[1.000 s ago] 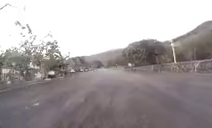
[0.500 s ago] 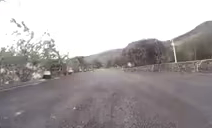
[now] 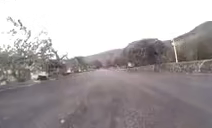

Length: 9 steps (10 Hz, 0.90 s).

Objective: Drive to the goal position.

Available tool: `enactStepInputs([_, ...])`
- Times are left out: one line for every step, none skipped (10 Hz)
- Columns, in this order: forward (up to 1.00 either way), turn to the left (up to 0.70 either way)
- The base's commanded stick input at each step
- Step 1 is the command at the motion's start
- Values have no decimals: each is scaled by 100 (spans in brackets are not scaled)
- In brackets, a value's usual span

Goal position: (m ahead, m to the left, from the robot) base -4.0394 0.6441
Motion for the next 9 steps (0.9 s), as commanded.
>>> enactStepInputs([70,0])
enactStepInputs([70,0])
enactStepInputs([70,0])
enactStepInputs([70,0])
enactStepInputs([70,0])
enactStepInputs([70,0])
enactStepInputs([70,0])
enactStepInputs([70,0])
enactStepInputs([70,0])
